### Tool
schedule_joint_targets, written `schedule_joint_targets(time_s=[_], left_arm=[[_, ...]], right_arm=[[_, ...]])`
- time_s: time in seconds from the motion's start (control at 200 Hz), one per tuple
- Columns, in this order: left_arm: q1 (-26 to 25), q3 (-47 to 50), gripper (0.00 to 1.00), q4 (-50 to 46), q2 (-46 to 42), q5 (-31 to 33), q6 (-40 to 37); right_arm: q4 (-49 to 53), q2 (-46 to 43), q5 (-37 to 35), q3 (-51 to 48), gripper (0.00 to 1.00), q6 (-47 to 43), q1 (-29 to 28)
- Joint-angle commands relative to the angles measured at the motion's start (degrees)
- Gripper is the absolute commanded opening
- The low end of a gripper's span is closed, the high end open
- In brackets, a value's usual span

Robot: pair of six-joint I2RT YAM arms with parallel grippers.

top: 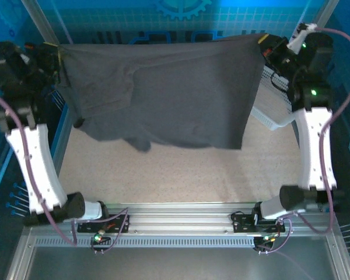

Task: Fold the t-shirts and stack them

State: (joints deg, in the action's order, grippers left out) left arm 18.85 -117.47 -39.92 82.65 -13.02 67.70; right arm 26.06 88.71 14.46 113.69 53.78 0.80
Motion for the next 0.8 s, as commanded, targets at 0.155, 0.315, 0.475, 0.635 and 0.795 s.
schedule_joint_targets(time_s=[0.155,0.315,0.475,0.635,0.795], left_arm=[[2.33,-6.16,0.00,10.18,19.25,-12.10,6.52],[3.98,-18.61,0.00,12.39,24.82,-13.59,10.20],[7.28,-30.58,0.00,14.14,25.89,-14.55,16.35],[8.85,-28.52,0.00,3.97,19.18,-15.80,13.34],[8.07,8.70,0.00,-0.87,-0.32,-10.47,4.85]], right_arm=[[0.21,20.41,6.63,21.74,0.00,1.29,-2.03],[4.06,29.42,7.07,39.36,0.00,3.77,-1.58],[7.46,30.84,5.79,48.76,0.00,6.07,0.33],[12.38,21.81,3.37,37.64,0.00,2.99,0.92],[11.41,3.94,-1.91,1.46,0.00,-0.50,-0.35]])
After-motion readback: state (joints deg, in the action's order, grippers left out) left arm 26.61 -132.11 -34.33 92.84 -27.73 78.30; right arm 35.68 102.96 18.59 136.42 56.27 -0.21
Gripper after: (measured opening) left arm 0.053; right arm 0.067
